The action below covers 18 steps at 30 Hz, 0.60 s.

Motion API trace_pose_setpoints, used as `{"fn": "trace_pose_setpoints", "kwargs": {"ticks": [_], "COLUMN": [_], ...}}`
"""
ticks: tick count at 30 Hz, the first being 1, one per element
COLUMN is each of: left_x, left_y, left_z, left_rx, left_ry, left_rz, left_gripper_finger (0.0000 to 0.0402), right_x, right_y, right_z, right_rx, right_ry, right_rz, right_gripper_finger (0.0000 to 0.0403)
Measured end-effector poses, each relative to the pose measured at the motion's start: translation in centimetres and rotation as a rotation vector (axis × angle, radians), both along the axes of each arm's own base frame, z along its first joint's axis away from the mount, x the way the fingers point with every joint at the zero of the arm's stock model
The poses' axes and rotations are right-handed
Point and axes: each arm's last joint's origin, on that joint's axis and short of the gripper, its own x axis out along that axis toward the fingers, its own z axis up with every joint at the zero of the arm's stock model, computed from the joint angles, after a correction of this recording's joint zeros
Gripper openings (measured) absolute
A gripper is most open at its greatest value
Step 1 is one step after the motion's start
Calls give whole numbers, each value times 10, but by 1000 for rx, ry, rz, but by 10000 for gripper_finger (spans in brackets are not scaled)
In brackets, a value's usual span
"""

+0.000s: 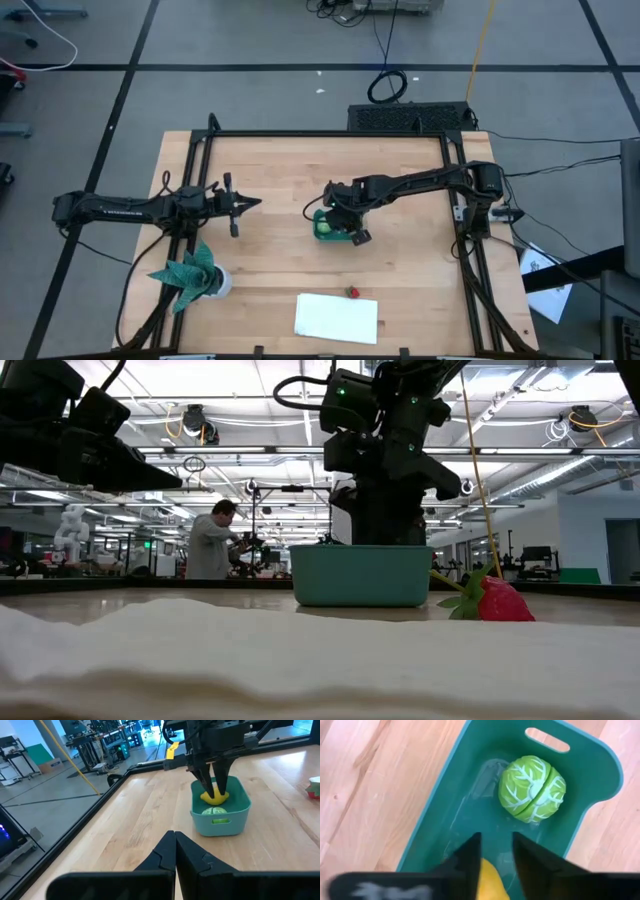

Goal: Pick and placing Produce into tupperware
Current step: Put the strawberry into the green bin

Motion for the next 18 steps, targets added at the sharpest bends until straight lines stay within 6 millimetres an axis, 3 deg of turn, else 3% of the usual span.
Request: {"fn": "trace_pose_setpoints", "kwargs": {"ticks": [4, 18], "left_x": [0, 0], "left_y": [0, 0], "left_z": [0, 0], "left_rx": [0, 0], "left_ry": [0, 1], "left_rz": [0, 1], "left_gripper_finger": [1, 1], "right_x": [0, -1], "right_y": [0, 1], "right_z": [0, 0], "right_rx": [-5, 27], "right_ry": [-3, 11], "right_rz": [20, 18], "right_gripper_finger": [11, 1]}}
